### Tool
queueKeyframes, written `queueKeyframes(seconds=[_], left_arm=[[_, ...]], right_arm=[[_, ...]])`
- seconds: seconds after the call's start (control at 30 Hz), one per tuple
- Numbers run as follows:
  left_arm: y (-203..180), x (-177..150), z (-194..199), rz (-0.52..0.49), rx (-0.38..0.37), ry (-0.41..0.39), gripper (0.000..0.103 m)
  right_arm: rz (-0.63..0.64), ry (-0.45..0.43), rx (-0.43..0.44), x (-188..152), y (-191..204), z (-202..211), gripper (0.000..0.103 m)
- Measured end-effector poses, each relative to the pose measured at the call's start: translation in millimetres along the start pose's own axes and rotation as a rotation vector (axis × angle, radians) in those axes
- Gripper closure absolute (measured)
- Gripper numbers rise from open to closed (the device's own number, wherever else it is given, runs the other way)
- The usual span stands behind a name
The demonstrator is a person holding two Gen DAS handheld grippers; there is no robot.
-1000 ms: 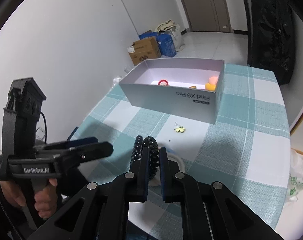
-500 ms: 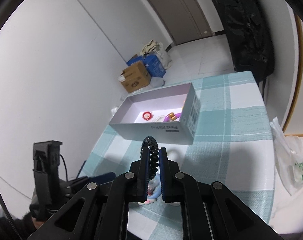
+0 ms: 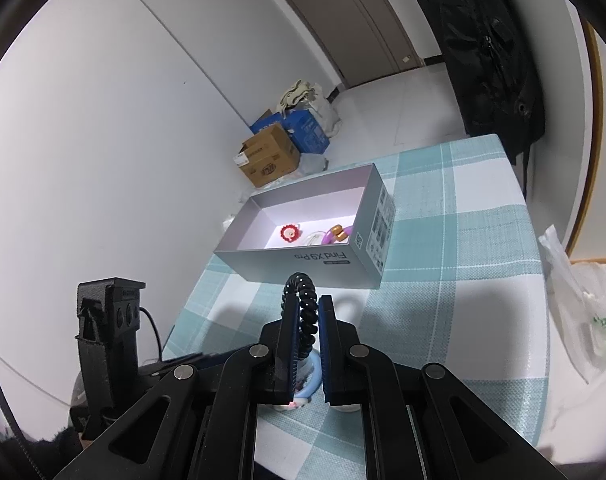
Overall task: Organize jewelry
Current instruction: 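Lift the black bead bracelet off the dish with the right gripper, then grasp the other black bead bracelet with the left gripper and lift it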
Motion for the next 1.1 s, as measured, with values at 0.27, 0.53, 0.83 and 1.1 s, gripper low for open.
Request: queueKeyframes(seconds=[0.27, 0.53, 0.83, 1.1], left_arm=[[2.5, 1.7, 1.7, 0.028, 0.028, -0.008, 0.065], [13.3, 9.2, 2.6, 0.132, -0.019, 0.005, 0.066], [11.8, 22.5, 28.3, 0.177, -0.069, -0.069, 0.066], [-12.8, 38.3, 45.4, 0.076, -0.08, -0.138, 0.066]], right_arm=[[0.006, 0.005, -0.002, -1.6, 2.0, -0.7, 0.095], [-0.001, 0.004, -0.004, -2.2, 1.3, -0.6, 0.095], [0.003, -0.021, 0.02, 2.7, 5.6, -0.2, 0.095], [-0.009, -0.057, 0.053, 17.5, 7.8, -4.2, 0.095]])
Point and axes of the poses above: each gripper's, at about its wrist camera, not at the fingertips, and z roughly against the way its jaws point, y to its left, x to its top, the point moved 6 cm from there along -z, roughly the way its jaws point, and after that the axes turned 11 degrees about z, right-handed, at the moved point
